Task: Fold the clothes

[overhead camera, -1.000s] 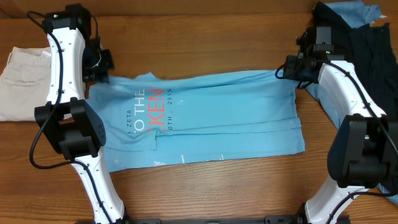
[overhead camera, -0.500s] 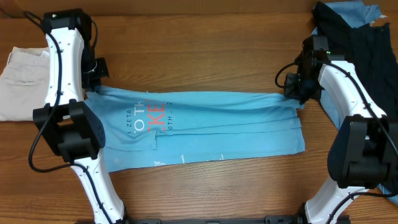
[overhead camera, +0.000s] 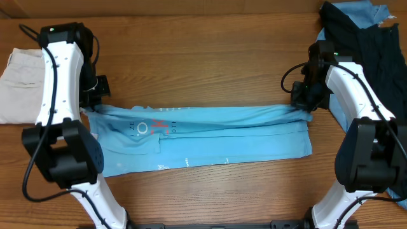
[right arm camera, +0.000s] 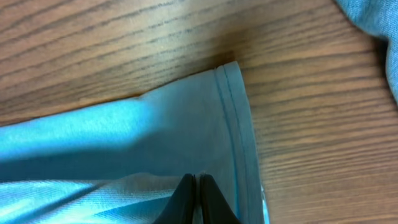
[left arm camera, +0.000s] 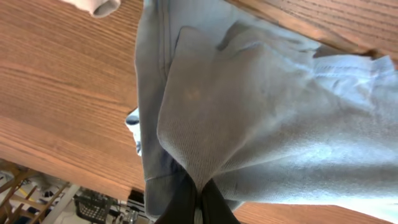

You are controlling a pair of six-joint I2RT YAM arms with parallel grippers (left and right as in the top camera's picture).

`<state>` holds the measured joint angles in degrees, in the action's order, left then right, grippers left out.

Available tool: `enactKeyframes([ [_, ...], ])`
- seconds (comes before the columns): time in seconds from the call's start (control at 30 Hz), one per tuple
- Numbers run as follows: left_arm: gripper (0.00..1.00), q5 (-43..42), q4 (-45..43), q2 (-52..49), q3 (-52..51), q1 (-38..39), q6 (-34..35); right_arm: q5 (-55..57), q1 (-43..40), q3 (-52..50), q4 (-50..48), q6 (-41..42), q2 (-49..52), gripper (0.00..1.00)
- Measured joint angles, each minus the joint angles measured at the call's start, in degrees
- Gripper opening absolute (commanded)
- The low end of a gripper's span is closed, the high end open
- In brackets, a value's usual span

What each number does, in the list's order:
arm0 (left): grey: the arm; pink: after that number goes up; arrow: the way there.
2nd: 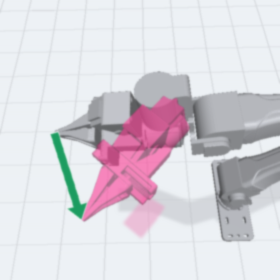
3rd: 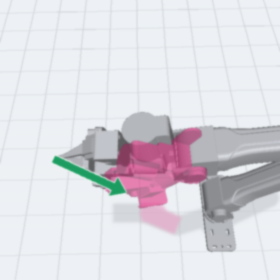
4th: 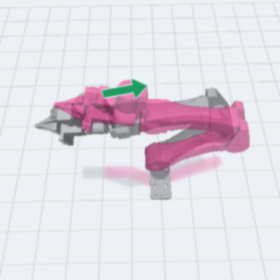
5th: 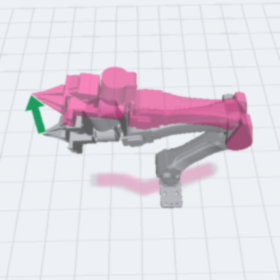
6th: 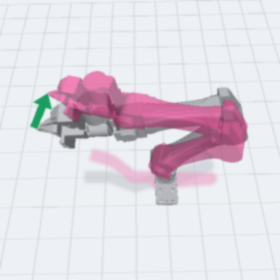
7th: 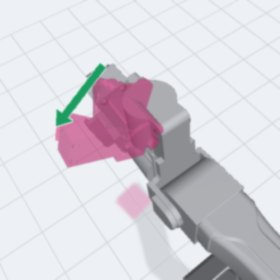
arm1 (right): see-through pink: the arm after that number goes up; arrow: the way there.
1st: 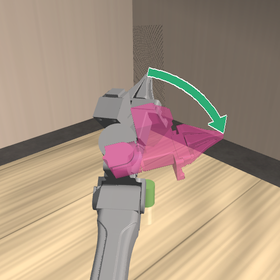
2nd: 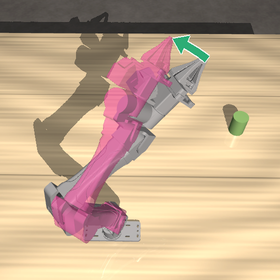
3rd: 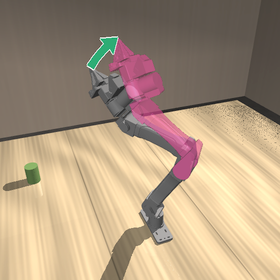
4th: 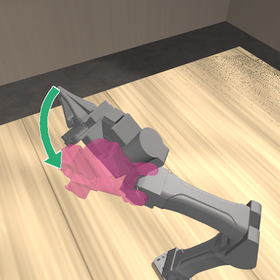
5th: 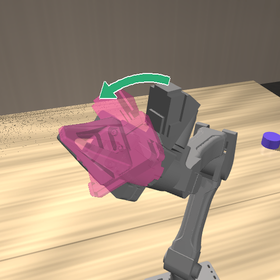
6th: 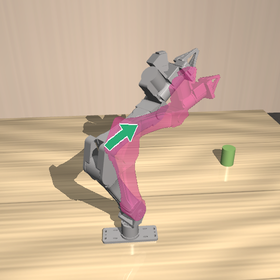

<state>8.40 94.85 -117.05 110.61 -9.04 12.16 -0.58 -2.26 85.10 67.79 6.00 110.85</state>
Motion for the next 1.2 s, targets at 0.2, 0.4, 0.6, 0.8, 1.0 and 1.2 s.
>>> enactKeyframes([
  [0.2, 0.04, -0.17, -3.17, 2.19, -5.35, 0.02, 0.39, 2.25, 0.02, 0.0, 3.67, 1.44, 0.0, 0.04],
  [0.4, 0.05, -1.14, -7.76, 2.19, -12.66, 0.07, 1.03, 3.98, 0.02, 0.0, 6.21, 2.69, 0.0, 0.04],
  [0.6, 0.04, -1.29, -8.83, 2.19, -16.37, 0.35, 1.07, 4.17, 0.02, 0.0, 8.33, 2.99, 0.0, 0.04],
  [0.8, 0.04, -1.18, -9.11, 2.19, -18.51, 0.46, 1.09, 4.44, 0.02, -0.02, 9.92, 2.99, 0.0, 0.04],
  [1.0, 0.04, -1.05, -9.84, 2.19, -20.17, 0.46, 1.22, 4.44, 0.02, -0.02, 10.75, 2.99, 0.0, 0.04],
  [1.2, 0.04, -1.01, -9.88, 2.19, -20.2, 0.46, 1.22, 4.46, 0.02, -0.02, 11.98, 3.02, 0.0, 0.04],
])
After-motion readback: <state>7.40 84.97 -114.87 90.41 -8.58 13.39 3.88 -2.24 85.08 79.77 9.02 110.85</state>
